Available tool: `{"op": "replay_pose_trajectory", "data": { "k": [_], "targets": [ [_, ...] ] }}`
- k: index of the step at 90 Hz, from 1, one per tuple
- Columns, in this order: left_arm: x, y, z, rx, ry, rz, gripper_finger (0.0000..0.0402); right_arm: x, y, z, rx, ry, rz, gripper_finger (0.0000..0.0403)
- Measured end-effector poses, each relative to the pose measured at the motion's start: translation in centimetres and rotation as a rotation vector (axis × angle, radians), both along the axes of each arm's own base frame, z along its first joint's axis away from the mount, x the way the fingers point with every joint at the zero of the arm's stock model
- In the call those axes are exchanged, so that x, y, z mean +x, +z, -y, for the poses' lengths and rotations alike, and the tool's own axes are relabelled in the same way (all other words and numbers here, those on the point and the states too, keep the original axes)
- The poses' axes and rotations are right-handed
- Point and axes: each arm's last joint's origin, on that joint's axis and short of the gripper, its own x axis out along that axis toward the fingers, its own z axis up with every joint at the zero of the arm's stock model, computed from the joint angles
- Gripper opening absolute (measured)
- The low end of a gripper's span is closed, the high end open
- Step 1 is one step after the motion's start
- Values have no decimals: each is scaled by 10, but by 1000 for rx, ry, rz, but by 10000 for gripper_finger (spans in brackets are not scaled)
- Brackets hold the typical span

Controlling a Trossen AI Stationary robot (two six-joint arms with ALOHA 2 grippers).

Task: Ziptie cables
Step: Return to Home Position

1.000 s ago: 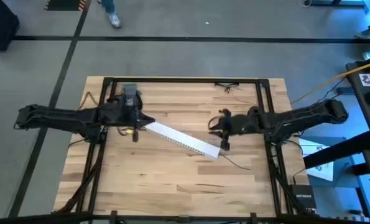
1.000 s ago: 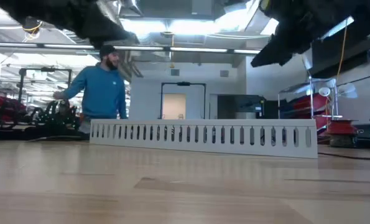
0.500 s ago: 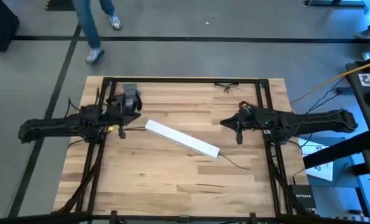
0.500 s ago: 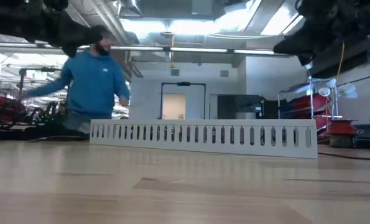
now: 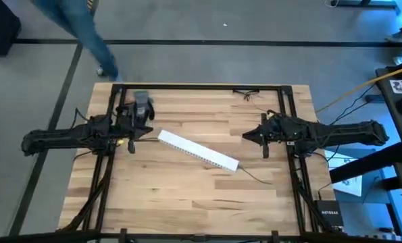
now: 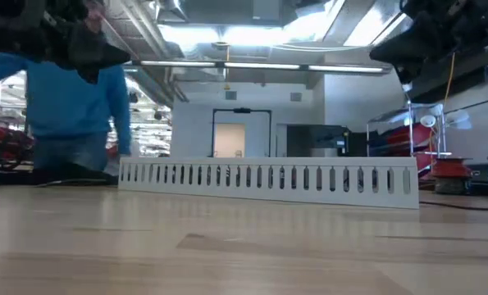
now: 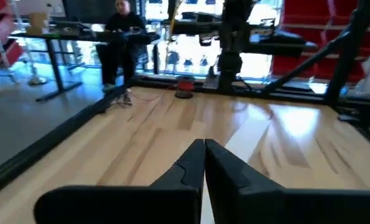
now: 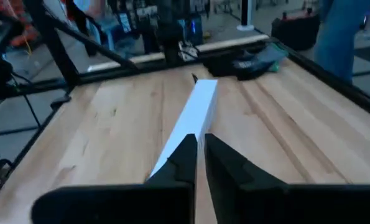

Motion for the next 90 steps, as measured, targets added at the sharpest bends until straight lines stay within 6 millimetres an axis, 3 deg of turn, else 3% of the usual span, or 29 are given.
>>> {"op": "replay_pose_trajectory", "data": {
  "k": [19, 41, 68, 90],
  "targets": [
    [-6, -12, 0, -17, 10, 53, 1, -16, -36, 1, 5, -21, 77, 24],
    [-15, -20, 1, -20, -24, 122, 7, -33, -56, 2, 32, -47, 192, 24],
    [-11, -36, 0, -73, -20, 114, 3, -43, -55, 2, 4, -42, 246, 24],
    [-10, -36, 2, -80, -49, 118, 5, -43, -55, 2, -28, -33, 237, 24]
  ]
}}
